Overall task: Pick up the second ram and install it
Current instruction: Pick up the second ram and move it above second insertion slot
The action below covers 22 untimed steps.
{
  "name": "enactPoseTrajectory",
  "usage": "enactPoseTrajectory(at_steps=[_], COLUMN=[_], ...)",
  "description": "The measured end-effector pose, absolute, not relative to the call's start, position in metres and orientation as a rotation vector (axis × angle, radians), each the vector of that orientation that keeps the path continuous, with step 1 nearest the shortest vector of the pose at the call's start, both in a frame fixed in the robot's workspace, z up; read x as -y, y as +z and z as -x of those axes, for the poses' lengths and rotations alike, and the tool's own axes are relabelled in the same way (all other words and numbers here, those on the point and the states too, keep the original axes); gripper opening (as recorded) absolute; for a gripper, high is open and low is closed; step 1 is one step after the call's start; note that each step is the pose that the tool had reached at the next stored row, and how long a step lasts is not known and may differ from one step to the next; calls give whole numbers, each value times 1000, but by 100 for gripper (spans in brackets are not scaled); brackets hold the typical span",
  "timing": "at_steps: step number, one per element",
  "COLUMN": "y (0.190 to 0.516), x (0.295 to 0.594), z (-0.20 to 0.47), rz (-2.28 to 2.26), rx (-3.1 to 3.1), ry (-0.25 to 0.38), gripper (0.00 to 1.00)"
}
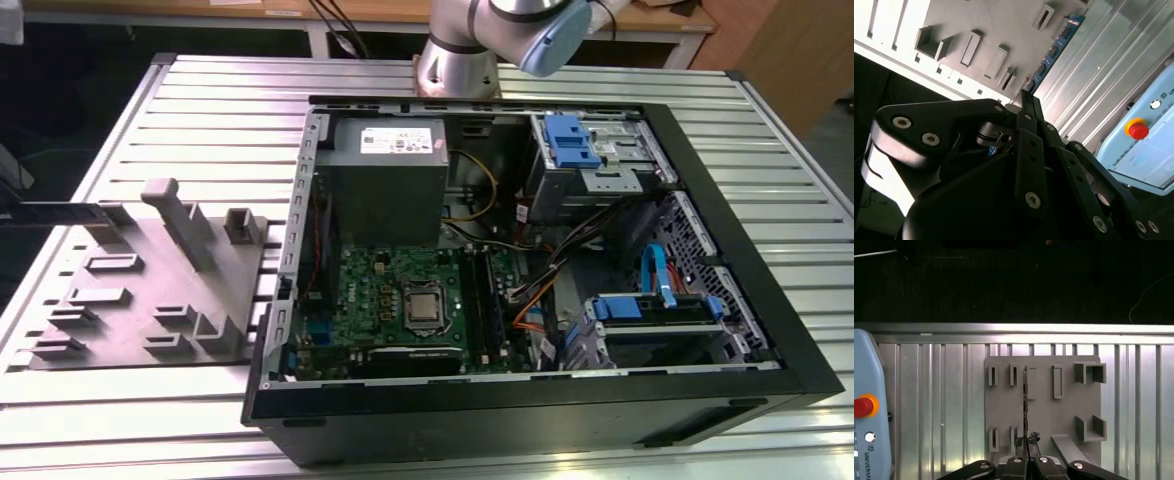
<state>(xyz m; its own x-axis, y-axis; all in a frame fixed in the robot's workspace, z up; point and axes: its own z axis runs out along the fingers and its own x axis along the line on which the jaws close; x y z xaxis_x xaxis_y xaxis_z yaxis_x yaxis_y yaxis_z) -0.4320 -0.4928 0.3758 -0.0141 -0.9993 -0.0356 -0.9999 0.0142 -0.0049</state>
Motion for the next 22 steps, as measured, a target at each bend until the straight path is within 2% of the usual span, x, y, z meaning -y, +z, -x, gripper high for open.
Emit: enactPoseTrajectory(at_steps=[11,22], y=[404,406], x=[491,491], z=[432,427], rz=[2185,2185], rx=[-2217,-2217], ry=[34,34], gripper=[11,11])
